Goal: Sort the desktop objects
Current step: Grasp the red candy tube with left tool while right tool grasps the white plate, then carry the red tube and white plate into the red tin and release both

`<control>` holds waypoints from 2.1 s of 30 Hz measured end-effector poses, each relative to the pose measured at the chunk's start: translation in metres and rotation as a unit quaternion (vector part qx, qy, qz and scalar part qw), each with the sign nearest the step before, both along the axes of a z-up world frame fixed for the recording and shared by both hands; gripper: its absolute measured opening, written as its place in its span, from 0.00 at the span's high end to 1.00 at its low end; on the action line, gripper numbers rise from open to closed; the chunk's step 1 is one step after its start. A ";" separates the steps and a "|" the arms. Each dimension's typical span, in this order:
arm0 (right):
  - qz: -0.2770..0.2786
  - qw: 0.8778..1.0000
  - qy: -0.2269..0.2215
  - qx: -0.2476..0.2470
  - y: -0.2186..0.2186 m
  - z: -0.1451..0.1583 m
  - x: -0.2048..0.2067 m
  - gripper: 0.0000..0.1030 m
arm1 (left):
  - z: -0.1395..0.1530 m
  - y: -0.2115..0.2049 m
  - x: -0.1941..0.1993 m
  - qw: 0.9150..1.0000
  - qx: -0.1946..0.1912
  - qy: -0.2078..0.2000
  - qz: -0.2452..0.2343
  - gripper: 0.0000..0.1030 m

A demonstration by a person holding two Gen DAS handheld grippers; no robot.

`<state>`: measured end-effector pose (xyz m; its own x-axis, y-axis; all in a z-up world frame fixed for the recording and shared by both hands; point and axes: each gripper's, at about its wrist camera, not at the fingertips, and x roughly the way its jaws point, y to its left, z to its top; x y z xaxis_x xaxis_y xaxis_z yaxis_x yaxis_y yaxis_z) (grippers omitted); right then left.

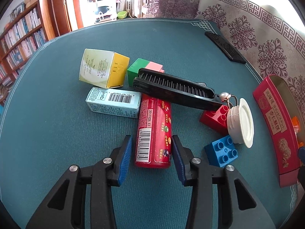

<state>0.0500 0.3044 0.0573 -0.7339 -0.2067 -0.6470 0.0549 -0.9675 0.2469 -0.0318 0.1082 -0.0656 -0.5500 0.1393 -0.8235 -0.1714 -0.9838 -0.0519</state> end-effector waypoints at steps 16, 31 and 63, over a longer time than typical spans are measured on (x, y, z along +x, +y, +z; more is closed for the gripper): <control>0.048 0.998 -0.024 0.016 -0.039 -0.004 -0.030 0.19 | 0.013 -0.013 0.008 0.999 0.020 0.021 -0.014 0.63; 0.056 0.996 -0.068 0.031 -0.059 -0.024 -0.089 0.19 | 0.003 -0.027 0.026 0.998 0.054 0.001 -0.032 0.63; 0.048 0.998 -0.041 0.015 -0.053 -0.017 -0.056 0.32 | 0.016 -0.023 0.040 0.996 0.064 0.054 -0.020 0.64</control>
<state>-0.0055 0.2518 0.0405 -0.6562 -0.2533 -0.7108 0.1285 -0.9657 0.2255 0.0084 0.0852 -0.0493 -0.6264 0.2630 -0.7338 -0.2213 -0.9626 -0.1561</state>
